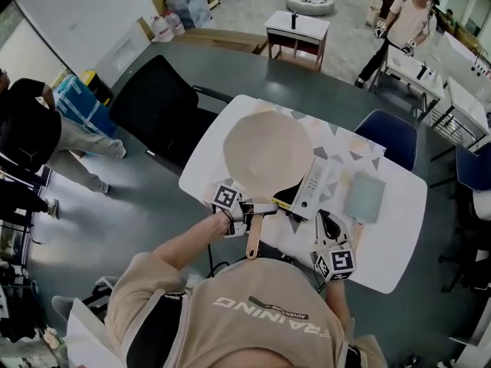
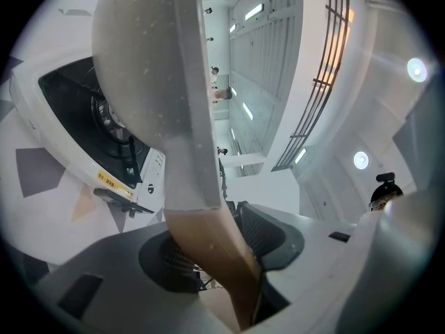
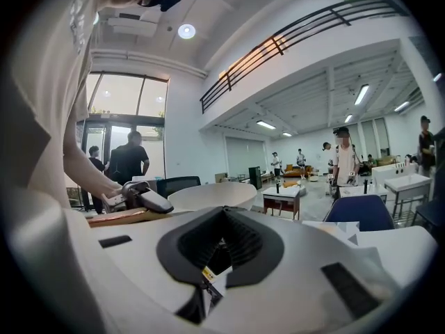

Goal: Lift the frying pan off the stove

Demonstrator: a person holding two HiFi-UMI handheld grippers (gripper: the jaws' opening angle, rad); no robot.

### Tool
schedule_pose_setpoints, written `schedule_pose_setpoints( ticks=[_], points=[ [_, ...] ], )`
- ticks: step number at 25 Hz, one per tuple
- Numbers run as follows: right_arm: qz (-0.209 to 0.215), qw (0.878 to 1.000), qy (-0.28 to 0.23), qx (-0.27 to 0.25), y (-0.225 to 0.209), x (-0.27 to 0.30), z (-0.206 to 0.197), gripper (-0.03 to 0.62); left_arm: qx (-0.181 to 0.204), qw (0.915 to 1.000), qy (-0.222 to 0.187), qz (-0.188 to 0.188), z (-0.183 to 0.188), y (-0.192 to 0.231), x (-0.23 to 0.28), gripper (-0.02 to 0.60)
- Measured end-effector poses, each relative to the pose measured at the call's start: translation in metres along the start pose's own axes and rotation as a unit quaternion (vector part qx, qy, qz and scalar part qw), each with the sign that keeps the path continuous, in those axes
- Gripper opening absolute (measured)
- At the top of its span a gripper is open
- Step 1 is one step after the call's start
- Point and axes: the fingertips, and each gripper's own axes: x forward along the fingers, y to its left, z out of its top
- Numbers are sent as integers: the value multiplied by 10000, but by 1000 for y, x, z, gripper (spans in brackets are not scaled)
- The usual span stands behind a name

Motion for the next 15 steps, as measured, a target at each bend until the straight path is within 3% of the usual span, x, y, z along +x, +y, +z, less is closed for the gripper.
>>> schedule_pose_setpoints(
  ticks=[4,15],
  points=[
    [-70,9999,3,77,-1,-1,-1,3,68,9999,43,87,-3,3,-3,199],
    [-41,10000,8,-63,5,-1,2,3,2,9998,139,-141,-9,-3,3,202]
  ],
)
